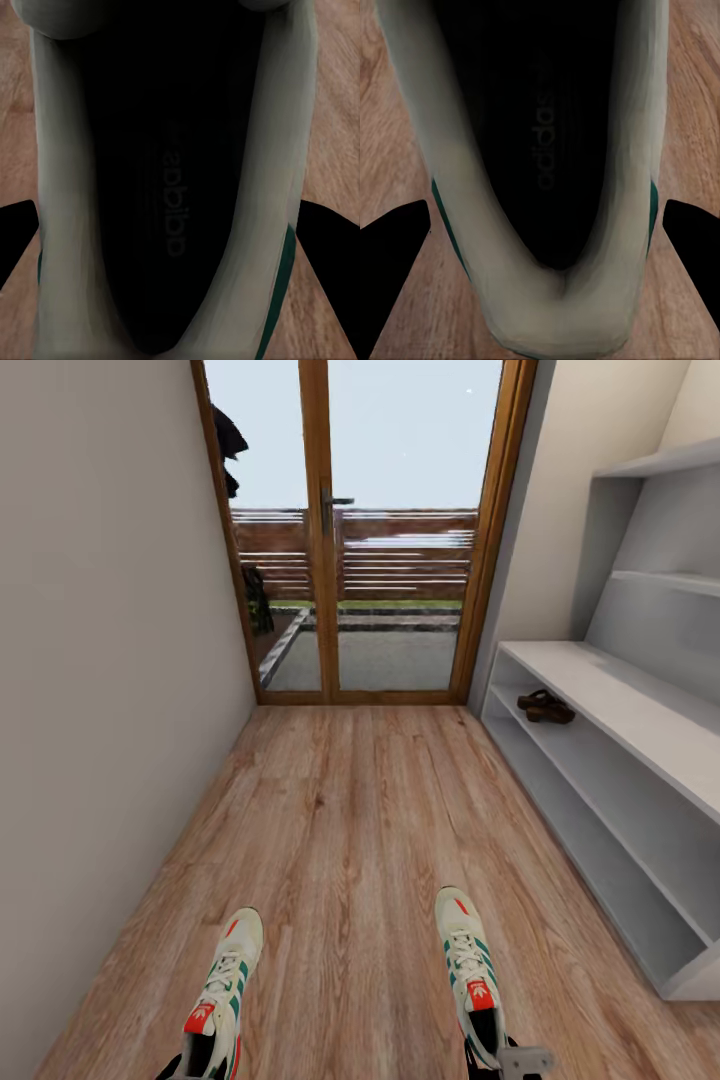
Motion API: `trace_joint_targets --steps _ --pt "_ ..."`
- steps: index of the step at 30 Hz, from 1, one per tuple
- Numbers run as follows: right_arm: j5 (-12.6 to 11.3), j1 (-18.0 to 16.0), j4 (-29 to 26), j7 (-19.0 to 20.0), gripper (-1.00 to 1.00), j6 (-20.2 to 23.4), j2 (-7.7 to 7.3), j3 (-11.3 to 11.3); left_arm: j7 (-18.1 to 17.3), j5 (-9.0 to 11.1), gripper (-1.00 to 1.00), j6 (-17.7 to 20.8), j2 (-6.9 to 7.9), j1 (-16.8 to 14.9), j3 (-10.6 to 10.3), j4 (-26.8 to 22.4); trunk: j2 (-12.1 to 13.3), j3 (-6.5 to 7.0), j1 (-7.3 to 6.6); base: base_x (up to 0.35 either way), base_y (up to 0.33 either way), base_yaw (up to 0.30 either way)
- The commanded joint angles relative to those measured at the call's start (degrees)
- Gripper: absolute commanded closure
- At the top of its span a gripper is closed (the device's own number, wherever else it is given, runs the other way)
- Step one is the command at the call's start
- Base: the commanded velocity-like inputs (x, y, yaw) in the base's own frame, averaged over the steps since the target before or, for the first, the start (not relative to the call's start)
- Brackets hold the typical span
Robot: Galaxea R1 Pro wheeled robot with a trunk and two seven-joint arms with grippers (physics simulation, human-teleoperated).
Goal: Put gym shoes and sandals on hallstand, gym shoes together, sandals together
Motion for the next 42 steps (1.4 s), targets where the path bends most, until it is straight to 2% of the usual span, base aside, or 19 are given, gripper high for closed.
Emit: trace_joint_targets --steps 1,11,42 --pt "0.60 -0.04 0.02 -0.11 1.00 -0.19 0.07 -0.37 -0.35 -0.40 1.00 -0.19 -0.07 -0.05 0.49 -0.02 -0.02 -0.05 0.02 0.338 0.105 -0.045" --pt "0.60 -0.04 0.00 0.01 1.00 -0.19 0.10 -0.37 -0.35 -0.37 1.00 -0.19 -0.07 -0.05 0.55 -0.02 -0.02 -0.05 0.02 0.338 0.109 -0.165" --pt "0.52 -0.04 -0.07 0.02 1.00 -0.12 0.10 -0.37 -0.35 -0.37 1.00 -0.28 -0.07 -0.01 0.55 -0.02 -0.02 -0.05 0.02 0.338 0.111 -0.005"
